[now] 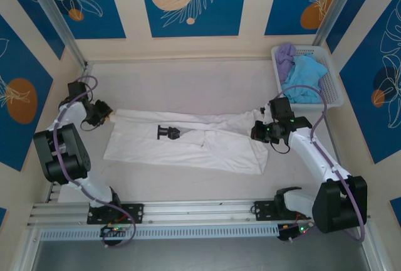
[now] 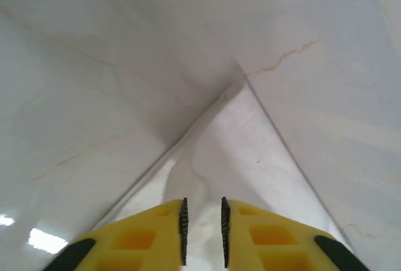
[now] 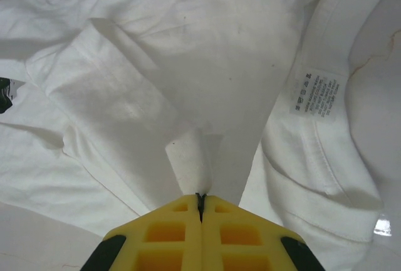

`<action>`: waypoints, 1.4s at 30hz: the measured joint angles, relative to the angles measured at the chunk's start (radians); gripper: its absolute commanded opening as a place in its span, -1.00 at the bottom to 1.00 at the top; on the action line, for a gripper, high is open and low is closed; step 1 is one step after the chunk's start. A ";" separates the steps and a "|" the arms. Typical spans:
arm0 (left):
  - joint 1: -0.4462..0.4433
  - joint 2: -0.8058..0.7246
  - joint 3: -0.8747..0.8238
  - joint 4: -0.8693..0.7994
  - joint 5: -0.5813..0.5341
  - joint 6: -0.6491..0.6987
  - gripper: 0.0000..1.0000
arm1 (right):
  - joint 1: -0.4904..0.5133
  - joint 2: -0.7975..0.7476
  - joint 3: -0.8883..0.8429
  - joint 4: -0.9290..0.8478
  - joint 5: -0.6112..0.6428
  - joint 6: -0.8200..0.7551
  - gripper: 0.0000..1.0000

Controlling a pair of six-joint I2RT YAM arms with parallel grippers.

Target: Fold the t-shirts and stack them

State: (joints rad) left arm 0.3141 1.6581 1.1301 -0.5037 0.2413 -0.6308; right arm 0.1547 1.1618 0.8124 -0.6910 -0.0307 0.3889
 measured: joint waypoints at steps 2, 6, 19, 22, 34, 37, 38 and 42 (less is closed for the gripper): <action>0.000 -0.029 0.000 -0.019 -0.056 -0.018 -0.23 | 0.000 -0.019 -0.011 -0.008 0.002 0.011 -0.62; 0.001 -0.059 0.034 -0.095 -0.163 -0.055 -0.15 | -0.016 -0.045 -0.013 -0.021 0.014 0.049 -0.42; -0.273 0.102 0.293 -0.140 -0.075 0.027 -0.24 | -0.090 0.059 0.082 0.010 0.027 0.234 -0.40; -0.342 0.193 0.309 -0.156 -0.039 0.049 -0.27 | -0.033 0.217 0.202 0.019 0.035 0.233 -0.51; -0.267 0.396 0.406 -0.241 -0.130 0.084 -0.25 | 0.007 0.709 0.476 -0.011 0.087 0.213 -0.65; -0.225 0.410 0.418 -0.245 -0.166 0.081 -0.25 | -0.024 0.775 0.538 -0.032 0.099 0.215 -0.64; -0.209 0.415 0.419 -0.246 -0.176 0.080 -0.25 | -0.035 0.792 0.560 -0.037 0.102 0.218 -0.64; -0.161 0.433 0.419 -0.255 -0.195 0.072 -0.25 | -0.067 0.848 0.645 -0.068 0.110 0.230 -0.56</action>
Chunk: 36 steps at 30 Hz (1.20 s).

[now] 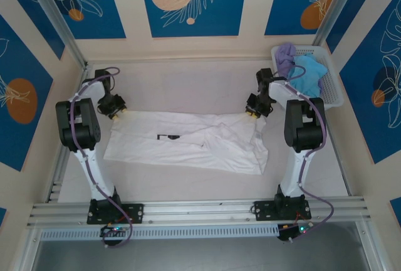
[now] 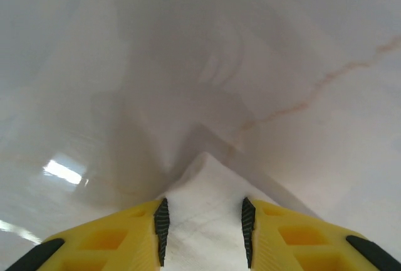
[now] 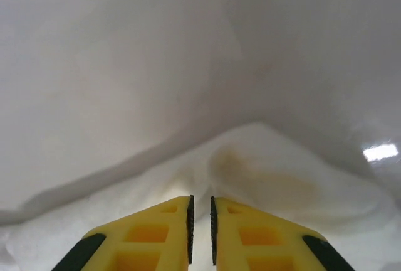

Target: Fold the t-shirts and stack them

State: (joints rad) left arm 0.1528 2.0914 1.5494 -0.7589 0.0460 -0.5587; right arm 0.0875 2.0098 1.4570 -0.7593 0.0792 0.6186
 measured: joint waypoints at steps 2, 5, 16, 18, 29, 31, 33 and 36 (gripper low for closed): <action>0.011 0.001 0.000 -0.006 -0.002 -0.005 -0.25 | -0.012 0.015 0.023 -0.012 0.006 0.010 -0.51; 0.015 0.001 0.002 -0.009 -0.003 -0.008 -0.25 | -0.026 0.019 0.029 -0.038 0.023 0.026 -0.50; 0.046 0.012 0.052 -0.038 -0.023 -0.010 -0.17 | -0.032 0.020 0.029 -0.091 0.074 0.058 -0.51; 0.055 0.012 0.062 -0.042 -0.025 -0.011 -0.13 | -0.024 0.013 0.029 -0.090 0.082 0.058 -0.48; -0.079 -0.113 0.087 -0.051 -0.001 -0.027 0.07 | 0.070 -0.266 -0.102 -0.026 0.096 0.043 -0.21; -0.169 -0.134 0.087 -0.039 0.038 -0.042 0.08 | 0.093 -0.317 -0.158 -0.002 0.074 0.039 -0.14; -0.261 -0.136 0.087 -0.023 0.087 -0.051 0.08 | 0.120 -0.348 -0.214 0.032 0.036 0.032 -0.11; -0.392 -0.098 0.101 -0.020 0.166 -0.061 0.09 | 0.159 -0.333 -0.242 0.056 -0.022 0.028 -0.11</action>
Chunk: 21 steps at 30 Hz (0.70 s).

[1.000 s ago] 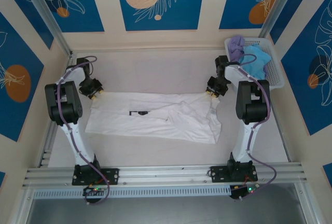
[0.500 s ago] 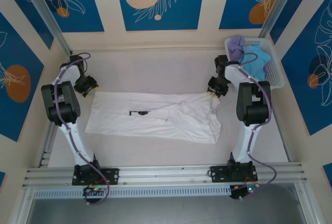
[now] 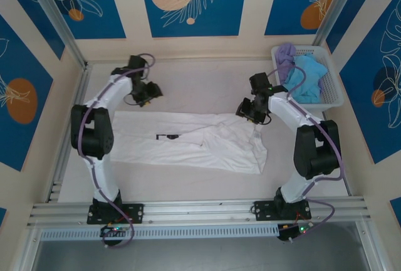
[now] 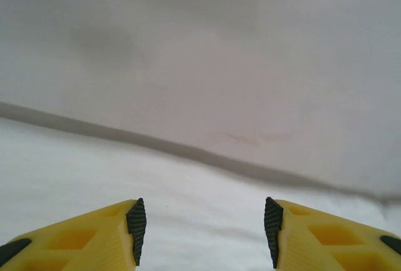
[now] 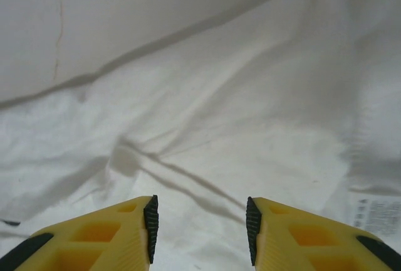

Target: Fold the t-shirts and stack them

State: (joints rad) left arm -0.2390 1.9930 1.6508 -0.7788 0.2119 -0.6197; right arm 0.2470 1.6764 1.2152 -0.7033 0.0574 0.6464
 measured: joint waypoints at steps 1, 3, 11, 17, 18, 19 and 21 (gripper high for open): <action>-0.040 0.026 0.016 0.000 0.027 0.000 0.09 | 0.012 0.016 0.000 0.009 -0.020 0.000 -0.10; -0.101 0.081 0.048 0.001 0.074 0.001 0.09 | 0.030 0.060 0.010 0.019 -0.048 0.000 -0.09; -0.176 0.203 0.073 -0.016 0.140 0.002 0.12 | 0.078 0.272 0.176 0.010 -0.089 -0.010 -0.07; -0.173 0.217 0.076 -0.029 0.135 0.002 0.12 | 0.119 0.335 0.245 -0.011 -0.088 -0.015 -0.09; -0.173 0.221 0.076 -0.031 0.135 0.003 0.12 | 0.124 0.337 0.250 -0.018 -0.088 -0.016 -0.10; -0.173 0.222 0.076 -0.032 0.135 0.005 0.13 | 0.129 0.338 0.253 -0.023 -0.088 -0.019 -0.12; -0.172 0.222 0.079 -0.034 0.134 0.011 0.13 | 0.136 0.338 0.256 -0.033 -0.088 -0.027 -0.18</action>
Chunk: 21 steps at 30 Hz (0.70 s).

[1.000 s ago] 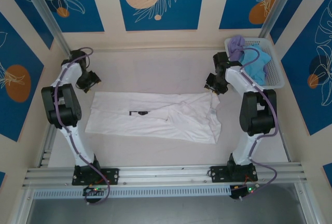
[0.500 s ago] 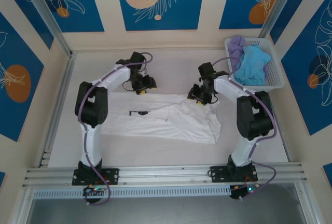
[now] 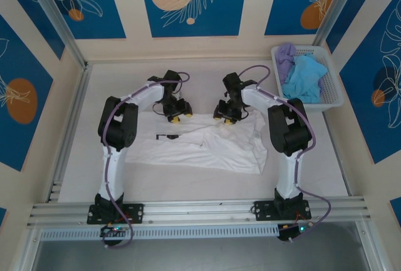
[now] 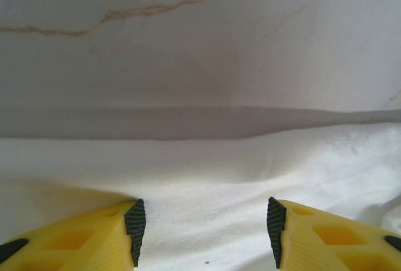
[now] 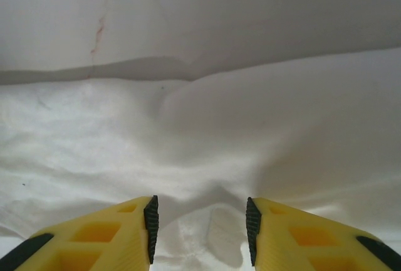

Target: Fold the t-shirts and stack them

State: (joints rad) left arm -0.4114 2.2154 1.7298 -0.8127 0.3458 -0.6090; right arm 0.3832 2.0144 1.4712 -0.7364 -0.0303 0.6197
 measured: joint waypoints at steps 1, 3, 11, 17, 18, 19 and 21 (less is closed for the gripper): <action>0.001 0.000 0.000 -0.002 -0.003 0.003 0.13 | 0.003 0.000 0.000 -0.004 0.000 -0.003 -0.21; 0.001 0.000 0.001 -0.006 -0.006 0.010 0.13 | 0.006 0.000 0.000 -0.015 0.003 -0.011 -0.29; 0.001 0.000 0.004 -0.014 -0.014 0.017 0.14 | 0.010 0.000 -0.014 -0.028 0.004 -0.027 -0.79; 0.002 0.010 0.019 -0.026 -0.023 0.017 0.14 | 0.017 -0.008 -0.017 -0.042 0.008 -0.029 -0.91; 0.002 0.010 0.019 -0.026 -0.025 0.017 0.14 | 0.020 -0.014 -0.019 -0.044 0.008 -0.029 -0.92; 0.002 0.010 0.020 -0.026 -0.025 0.017 0.14 | 0.024 -0.021 -0.021 -0.048 0.013 -0.029 -0.92; 0.002 0.010 0.020 -0.027 -0.026 0.018 0.14 | 0.031 -0.035 -0.023 -0.062 0.019 -0.029 -0.92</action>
State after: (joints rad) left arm -0.4099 2.2250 1.7496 -0.8394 0.3195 -0.5915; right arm 0.4145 1.9789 1.4487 -0.7982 -0.0109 0.5907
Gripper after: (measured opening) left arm 0.568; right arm 0.069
